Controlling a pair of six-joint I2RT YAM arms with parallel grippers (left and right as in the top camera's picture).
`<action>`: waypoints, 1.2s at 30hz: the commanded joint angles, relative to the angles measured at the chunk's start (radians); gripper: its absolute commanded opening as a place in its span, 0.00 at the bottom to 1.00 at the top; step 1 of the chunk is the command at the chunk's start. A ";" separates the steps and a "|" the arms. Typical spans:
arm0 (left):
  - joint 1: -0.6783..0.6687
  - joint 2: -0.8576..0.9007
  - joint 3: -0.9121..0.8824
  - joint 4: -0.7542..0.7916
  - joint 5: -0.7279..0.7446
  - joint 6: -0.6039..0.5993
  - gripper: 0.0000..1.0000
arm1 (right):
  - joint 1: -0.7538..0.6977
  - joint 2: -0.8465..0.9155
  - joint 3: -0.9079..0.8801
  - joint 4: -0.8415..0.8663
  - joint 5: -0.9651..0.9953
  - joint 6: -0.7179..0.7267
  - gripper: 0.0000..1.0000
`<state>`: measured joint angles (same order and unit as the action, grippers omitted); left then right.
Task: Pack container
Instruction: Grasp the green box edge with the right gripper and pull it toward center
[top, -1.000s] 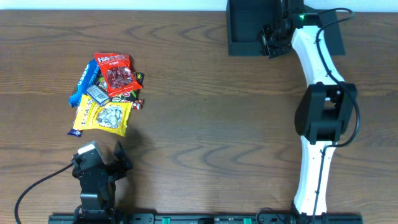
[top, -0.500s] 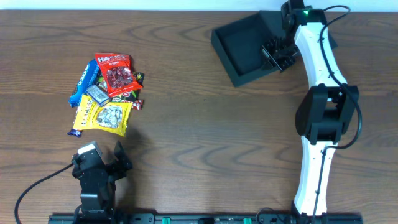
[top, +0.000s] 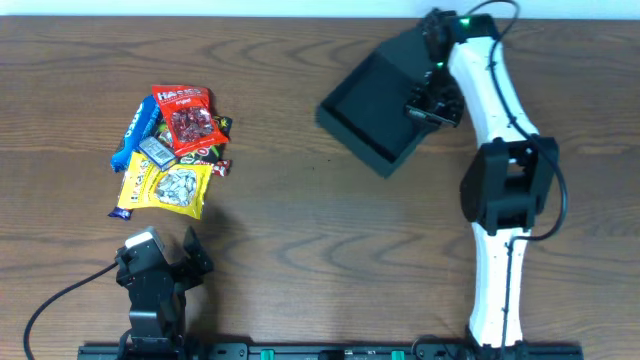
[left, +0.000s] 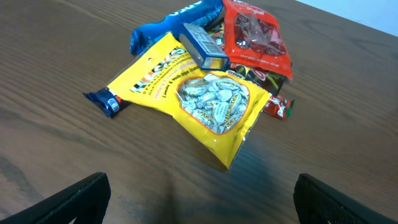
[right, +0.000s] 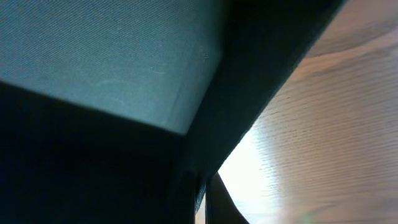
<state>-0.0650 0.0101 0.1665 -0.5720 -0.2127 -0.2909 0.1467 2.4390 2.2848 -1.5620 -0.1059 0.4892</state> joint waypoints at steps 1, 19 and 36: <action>0.007 -0.006 -0.015 0.003 -0.003 0.006 0.95 | 0.080 0.011 -0.006 0.006 0.063 -0.155 0.02; 0.007 -0.006 -0.015 0.003 -0.003 0.006 0.95 | 0.190 0.011 -0.006 -0.042 0.124 -0.106 0.01; 0.007 -0.006 -0.015 0.003 -0.003 0.006 0.95 | 0.186 0.008 0.007 -0.050 0.086 -0.050 0.99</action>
<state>-0.0650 0.0101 0.1665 -0.5720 -0.2123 -0.2909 0.3321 2.4397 2.2822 -1.6135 -0.0128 0.4324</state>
